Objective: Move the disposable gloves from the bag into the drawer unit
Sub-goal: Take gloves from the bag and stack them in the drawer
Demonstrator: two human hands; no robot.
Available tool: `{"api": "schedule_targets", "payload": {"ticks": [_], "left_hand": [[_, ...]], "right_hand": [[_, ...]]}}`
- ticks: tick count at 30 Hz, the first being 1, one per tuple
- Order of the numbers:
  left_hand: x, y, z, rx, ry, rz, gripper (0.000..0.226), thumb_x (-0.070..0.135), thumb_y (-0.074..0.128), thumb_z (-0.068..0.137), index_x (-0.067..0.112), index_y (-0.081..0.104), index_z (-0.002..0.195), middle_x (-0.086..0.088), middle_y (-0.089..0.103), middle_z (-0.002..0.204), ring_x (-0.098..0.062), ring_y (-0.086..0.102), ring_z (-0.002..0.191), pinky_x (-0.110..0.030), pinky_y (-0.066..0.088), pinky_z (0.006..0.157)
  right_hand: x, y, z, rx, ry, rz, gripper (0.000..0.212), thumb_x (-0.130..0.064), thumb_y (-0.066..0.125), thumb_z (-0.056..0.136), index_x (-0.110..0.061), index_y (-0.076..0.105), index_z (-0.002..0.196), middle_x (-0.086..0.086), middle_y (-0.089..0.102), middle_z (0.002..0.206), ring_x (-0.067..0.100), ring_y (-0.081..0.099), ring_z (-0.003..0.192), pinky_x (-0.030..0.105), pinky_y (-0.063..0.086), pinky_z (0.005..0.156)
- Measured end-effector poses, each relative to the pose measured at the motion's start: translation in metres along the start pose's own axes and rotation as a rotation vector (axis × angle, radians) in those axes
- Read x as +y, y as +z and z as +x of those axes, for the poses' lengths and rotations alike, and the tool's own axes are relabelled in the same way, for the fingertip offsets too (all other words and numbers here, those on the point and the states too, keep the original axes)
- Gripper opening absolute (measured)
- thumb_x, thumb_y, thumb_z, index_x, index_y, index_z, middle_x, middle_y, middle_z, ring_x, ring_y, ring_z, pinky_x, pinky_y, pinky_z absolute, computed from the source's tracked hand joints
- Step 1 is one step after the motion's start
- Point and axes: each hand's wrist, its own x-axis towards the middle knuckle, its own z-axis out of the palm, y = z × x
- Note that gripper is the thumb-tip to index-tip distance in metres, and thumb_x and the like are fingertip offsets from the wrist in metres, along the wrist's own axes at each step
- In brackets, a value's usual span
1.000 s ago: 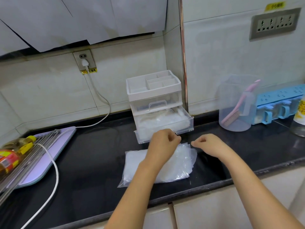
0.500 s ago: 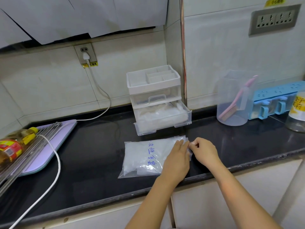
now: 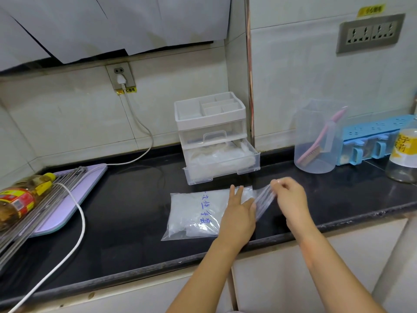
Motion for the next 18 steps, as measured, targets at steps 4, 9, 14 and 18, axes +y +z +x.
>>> {"api": "schedule_targets", "payload": {"ticks": [4,9,14,18], "left_hand": [[-0.004,0.002,0.001,-0.01,0.007,0.034,0.039,0.026,0.029,0.104,0.012,0.058,0.126,-0.003,0.012,0.16,-0.014,-0.012,0.147,-0.02,0.015,0.114],[-0.003,0.0,0.003,-0.013,-0.027,-0.046,0.038,0.023,0.032,0.104,0.009,0.061,0.124,-0.003,0.019,0.158,-0.016,-0.002,0.148,-0.012,0.005,0.107],[0.005,-0.013,0.004,0.053,-0.226,-0.496,0.019,0.024,0.044,0.097,0.017,0.06,0.105,-0.014,0.056,0.12,-0.028,0.056,0.104,-0.031,0.046,0.089],[0.009,-0.045,0.019,0.23,-0.261,-0.568,0.028,0.011,0.046,0.094,0.01,0.064,0.115,-0.005,0.062,0.119,-0.021,0.057,0.112,-0.017,0.041,0.082]], "right_hand": [[-0.043,-0.023,0.006,0.115,-0.109,0.222,0.019,-0.018,0.047,0.099,-0.007,0.058,0.088,0.001,0.06,0.083,0.012,0.058,0.082,0.028,0.047,0.08],[-0.105,-0.051,0.006,-0.098,-0.331,0.351,0.026,-0.014,0.043,0.1,-0.018,0.047,0.074,-0.007,0.068,0.073,0.005,0.066,0.074,0.018,0.05,0.068],[-0.141,-0.067,0.004,-0.442,-0.543,0.063,0.02,-0.009,0.043,0.1,-0.009,0.051,0.082,-0.005,0.067,0.068,0.011,0.064,0.07,0.023,0.051,0.073],[-0.152,-0.071,0.003,-0.539,-0.583,-0.143,0.013,-0.011,0.051,0.097,-0.01,0.057,0.085,0.002,0.063,0.072,0.013,0.06,0.07,0.024,0.048,0.073]]}}
